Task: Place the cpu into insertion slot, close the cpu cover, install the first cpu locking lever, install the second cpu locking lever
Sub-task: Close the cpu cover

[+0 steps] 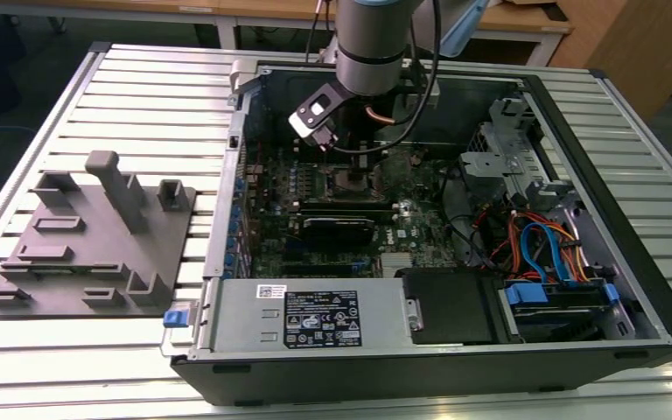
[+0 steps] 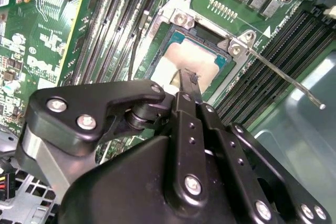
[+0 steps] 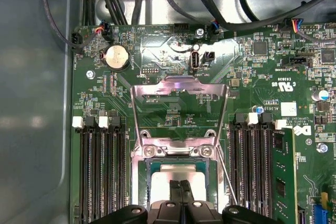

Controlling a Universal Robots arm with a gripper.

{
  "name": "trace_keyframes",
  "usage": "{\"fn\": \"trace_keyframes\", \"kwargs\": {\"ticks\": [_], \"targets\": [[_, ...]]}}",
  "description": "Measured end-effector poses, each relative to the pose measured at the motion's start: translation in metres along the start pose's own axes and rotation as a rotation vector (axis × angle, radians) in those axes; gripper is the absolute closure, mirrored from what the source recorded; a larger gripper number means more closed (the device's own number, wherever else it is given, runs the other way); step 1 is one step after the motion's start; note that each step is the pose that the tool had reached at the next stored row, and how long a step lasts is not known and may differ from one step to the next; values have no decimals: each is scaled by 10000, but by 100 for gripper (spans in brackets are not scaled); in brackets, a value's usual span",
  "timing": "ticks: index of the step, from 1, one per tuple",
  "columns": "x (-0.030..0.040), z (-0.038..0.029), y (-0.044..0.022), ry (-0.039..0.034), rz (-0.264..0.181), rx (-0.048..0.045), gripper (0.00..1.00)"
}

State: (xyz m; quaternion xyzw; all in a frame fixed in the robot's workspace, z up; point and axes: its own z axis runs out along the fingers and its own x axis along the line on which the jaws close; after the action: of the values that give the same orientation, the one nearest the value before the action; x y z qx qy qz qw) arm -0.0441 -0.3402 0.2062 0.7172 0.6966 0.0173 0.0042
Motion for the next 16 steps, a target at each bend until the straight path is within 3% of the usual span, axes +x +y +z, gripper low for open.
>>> {"fn": "trace_keyframes", "kwargs": {"ticks": [2, 16], "targets": [[0, 1, 4, -5, 3, 179, 90], [0, -13, 4, -7, 4, 211, 90]]}}
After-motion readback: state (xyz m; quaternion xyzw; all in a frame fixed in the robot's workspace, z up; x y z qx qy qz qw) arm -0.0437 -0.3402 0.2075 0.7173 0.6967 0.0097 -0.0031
